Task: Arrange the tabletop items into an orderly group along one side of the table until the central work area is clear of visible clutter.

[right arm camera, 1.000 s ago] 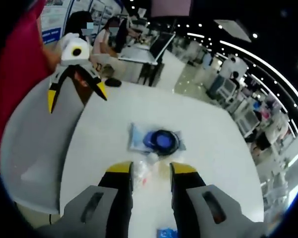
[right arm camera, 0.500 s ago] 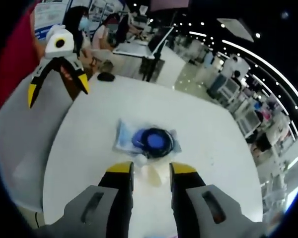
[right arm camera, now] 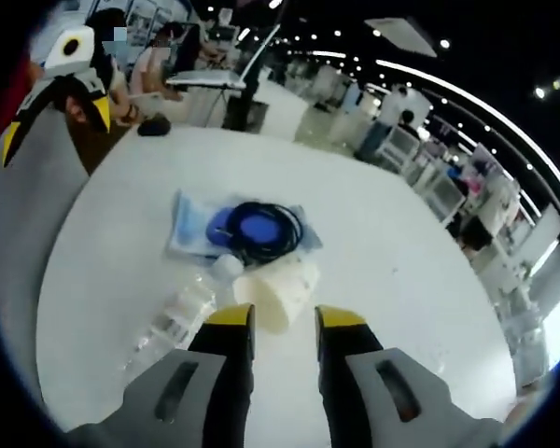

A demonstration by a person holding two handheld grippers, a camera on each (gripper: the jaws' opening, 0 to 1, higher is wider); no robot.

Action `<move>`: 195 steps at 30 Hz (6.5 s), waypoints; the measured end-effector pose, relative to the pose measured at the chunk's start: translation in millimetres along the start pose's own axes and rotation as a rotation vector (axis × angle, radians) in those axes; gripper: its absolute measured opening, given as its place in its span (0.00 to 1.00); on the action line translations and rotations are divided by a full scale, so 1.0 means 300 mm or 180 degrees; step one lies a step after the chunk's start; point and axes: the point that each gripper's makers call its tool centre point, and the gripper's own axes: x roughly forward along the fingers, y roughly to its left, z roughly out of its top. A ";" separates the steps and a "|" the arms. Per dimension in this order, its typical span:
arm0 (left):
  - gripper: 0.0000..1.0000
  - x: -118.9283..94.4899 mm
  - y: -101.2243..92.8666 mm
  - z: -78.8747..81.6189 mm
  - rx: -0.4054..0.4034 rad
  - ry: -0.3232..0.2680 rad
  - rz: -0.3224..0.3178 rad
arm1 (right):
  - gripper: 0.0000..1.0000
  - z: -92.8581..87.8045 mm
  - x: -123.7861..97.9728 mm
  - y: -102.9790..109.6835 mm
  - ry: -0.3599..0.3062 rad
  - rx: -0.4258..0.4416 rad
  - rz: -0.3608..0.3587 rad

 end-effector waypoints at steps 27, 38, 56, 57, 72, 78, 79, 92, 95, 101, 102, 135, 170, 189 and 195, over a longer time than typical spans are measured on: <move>0.82 0.006 0.028 -0.035 -0.0107 0.0121 0.0058 | 0.14 -0.133 0.155 -0.031 -0.0236 0.0817 -0.0436; 0.82 0.005 0.025 -0.038 -0.0097 0.0134 0.0059 | 0.06 -0.128 0.151 -0.034 -0.0332 0.0939 -0.0468; 0.82 0.004 0.026 -0.031 -0.0092 0.0108 0.0071 | 0.02 -0.109 0.121 -0.071 -0.0334 0.0943 -0.0502; 0.82 0.004 0.025 -0.030 -0.0090 0.0104 0.0070 | 0.02 -0.110 0.113 -0.078 -0.0319 0.0978 -0.0516; 0.82 0.001 0.009 -0.006 0.0008 0.0021 0.0030 | 0.02 -0.055 -0.020 -0.128 -0.0133 0.0856 -0.0524; 0.82 -0.003 -0.001 0.008 0.0066 -0.0031 0.0005 | 0.02 0.019 -0.106 -0.124 -0.0161 0.0866 -0.0352; 0.82 -0.003 -0.005 0.011 0.0078 -0.0041 -0.0004 | 0.02 0.027 -0.118 -0.118 -0.0145 0.0844 -0.0310; 0.82 -0.007 -0.041 0.031 0.0235 -0.0110 -0.0107 | 0.02 0.158 -0.267 0.030 0.0076 0.0553 0.0355; 0.81 -0.009 -0.052 0.035 0.0270 -0.0120 -0.0130 | 0.02 0.157 -0.285 0.068 0.0210 0.0546 0.0482; 0.81 -0.007 -0.079 0.037 0.0395 -0.0113 -0.0199 | 0.02 0.185 -0.335 0.126 0.0417 0.0430 0.0684; 0.81 -0.007 -0.083 0.038 0.0416 -0.0113 -0.0209 | 0.02 0.188 -0.343 0.138 0.0446 0.0435 0.0738; 0.82 0.029 -0.204 0.129 0.1364 -0.0139 -0.0463 | 0.02 0.310 -0.411 0.436 0.1098 0.0493 0.1705; 0.54 0.162 -0.161 0.210 0.1486 -0.0197 -0.0409 | 0.02 0.398 -0.389 0.471 0.1223 0.0324 0.1773; 0.45 0.165 -0.155 0.190 0.1565 -0.0103 -0.0387 | 0.02 0.391 -0.387 0.471 0.1383 0.0370 0.1742; 0.44 0.164 -0.157 0.186 0.1570 -0.0095 -0.0388 | 0.02 0.389 -0.385 0.472 0.1418 0.0372 0.1734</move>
